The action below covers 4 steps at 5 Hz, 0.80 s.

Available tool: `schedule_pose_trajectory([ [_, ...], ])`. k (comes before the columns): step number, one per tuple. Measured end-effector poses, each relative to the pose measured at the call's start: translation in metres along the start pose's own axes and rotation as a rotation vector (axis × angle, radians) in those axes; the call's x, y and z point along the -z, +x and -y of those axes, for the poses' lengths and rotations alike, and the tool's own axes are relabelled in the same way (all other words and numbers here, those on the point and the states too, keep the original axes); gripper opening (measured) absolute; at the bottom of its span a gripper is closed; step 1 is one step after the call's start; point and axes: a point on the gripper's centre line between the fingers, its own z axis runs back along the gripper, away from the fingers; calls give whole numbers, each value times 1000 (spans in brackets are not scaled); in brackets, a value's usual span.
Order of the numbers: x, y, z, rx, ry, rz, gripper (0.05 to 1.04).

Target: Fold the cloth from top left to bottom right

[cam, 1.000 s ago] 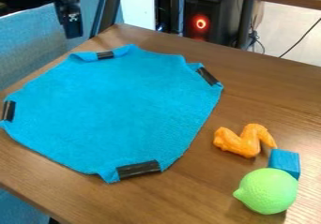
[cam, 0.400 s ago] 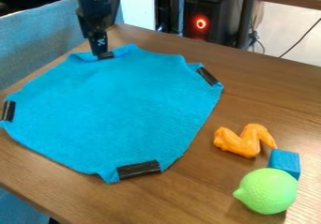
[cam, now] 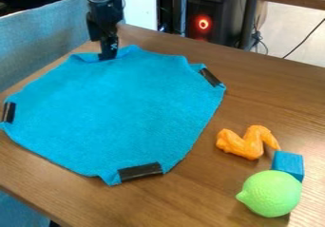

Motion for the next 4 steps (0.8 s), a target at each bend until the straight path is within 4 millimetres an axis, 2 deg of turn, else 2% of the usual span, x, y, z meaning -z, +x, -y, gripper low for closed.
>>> schedule_pose_trajectory([
  [1,7,1,2,-2,1,-19,1001],
  [2,8,0,2,-8,8,-20,955],
  [4,13,0,8,-27,1,-19,383],
])
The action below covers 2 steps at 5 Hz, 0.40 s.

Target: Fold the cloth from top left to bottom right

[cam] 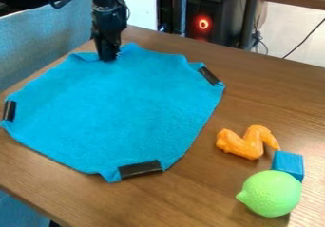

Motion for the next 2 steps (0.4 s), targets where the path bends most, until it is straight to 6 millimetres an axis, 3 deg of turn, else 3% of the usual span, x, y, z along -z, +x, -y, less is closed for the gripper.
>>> schedule_pose_trajectory([
  [1,0,-1,2,-6,-16,0,174],
  [2,-4,0,6,-8,-62,5,71],
])
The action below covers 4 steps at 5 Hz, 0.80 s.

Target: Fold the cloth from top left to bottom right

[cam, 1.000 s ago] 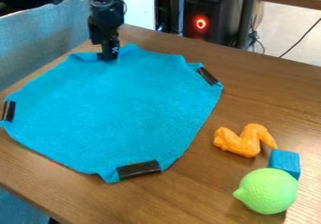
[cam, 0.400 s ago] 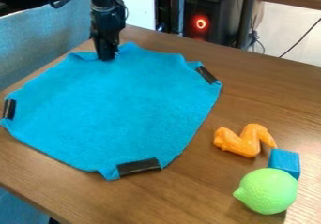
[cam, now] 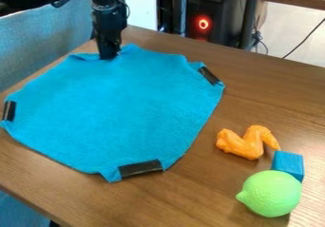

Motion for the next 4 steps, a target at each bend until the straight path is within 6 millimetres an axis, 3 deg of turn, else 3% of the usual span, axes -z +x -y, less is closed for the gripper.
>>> schedule_pose_trajectory([
  [1,-9,0,3,-14,-38,22,55],
  [2,-59,2,12,5,-29,121,55],
  [4,-81,-20,89,189,-10,131,55],
])
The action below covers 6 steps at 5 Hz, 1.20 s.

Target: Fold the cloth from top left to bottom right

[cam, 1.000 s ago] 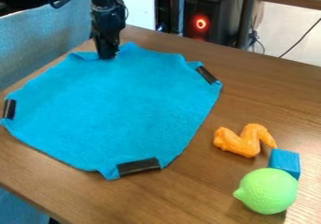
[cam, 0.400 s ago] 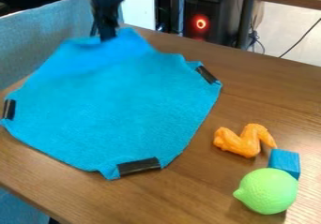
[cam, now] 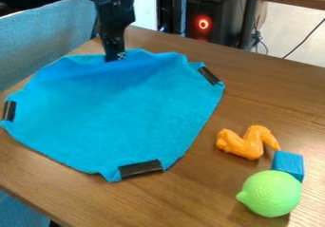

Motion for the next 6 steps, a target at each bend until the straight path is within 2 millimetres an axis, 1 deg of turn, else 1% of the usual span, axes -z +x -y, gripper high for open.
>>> schedule_pose_trajectory([
  [1,-9,-12,33,60,-6,2,55],
  [2,-20,-27,59,92,-26,3,55],
  [3,-32,-36,76,108,-47,16,55],
  [4,-44,-42,99,146,-63,16,55],
  [5,-43,-45,116,154,-76,-6,55],
  [6,-41,-45,131,154,-82,-33,76],
])
